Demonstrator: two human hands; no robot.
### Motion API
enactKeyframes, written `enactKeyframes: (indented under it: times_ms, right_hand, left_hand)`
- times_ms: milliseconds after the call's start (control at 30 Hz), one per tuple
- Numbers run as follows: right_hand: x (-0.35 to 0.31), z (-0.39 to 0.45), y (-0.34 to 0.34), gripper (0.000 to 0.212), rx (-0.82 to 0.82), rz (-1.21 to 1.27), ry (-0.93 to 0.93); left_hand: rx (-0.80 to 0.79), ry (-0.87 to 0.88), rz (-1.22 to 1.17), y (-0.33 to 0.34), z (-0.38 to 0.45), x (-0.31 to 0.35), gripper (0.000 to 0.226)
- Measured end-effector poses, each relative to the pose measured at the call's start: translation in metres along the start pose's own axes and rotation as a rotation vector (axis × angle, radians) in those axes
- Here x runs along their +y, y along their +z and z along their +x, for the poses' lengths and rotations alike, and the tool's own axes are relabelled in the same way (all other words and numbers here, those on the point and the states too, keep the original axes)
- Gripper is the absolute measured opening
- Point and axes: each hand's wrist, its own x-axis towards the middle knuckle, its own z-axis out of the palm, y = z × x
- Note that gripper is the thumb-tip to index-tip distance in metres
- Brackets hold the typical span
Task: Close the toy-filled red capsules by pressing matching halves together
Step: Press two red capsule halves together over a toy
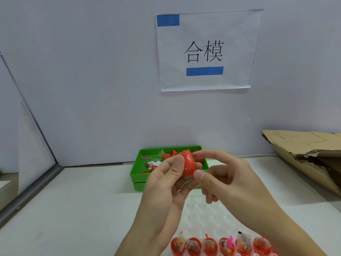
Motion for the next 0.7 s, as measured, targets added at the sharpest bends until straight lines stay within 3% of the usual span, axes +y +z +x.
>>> enactKeyframes:
  times_ms: [133,300,433,567,700]
  right_hand:
    - [0.001,-0.001,-0.003,0.050,0.034,-0.283,-0.144]
    - [0.009,0.003,-0.006,0.039,0.055,-0.239,-0.164]
    - [0.020,0.007,-0.012,0.038,0.039,-0.030,-0.041]
    - [0.027,0.011,-0.015,0.034,-0.041,0.315,0.103]
    - [0.022,0.009,-0.008,0.029,-0.144,0.631,0.211]
  left_hand:
    - [0.001,0.067,0.231,0.000,0.001,-0.002,0.056]
    - [-0.074,0.083,0.486,0.001,-0.002,-0.006,0.058]
    - [-0.052,0.323,0.833,-0.004,-0.004,-0.006,0.025]
    - [-0.140,0.550,1.081,-0.007,-0.003,-0.007,0.042]
    - [-0.115,0.639,1.087,-0.005,-0.002,-0.006,0.027]
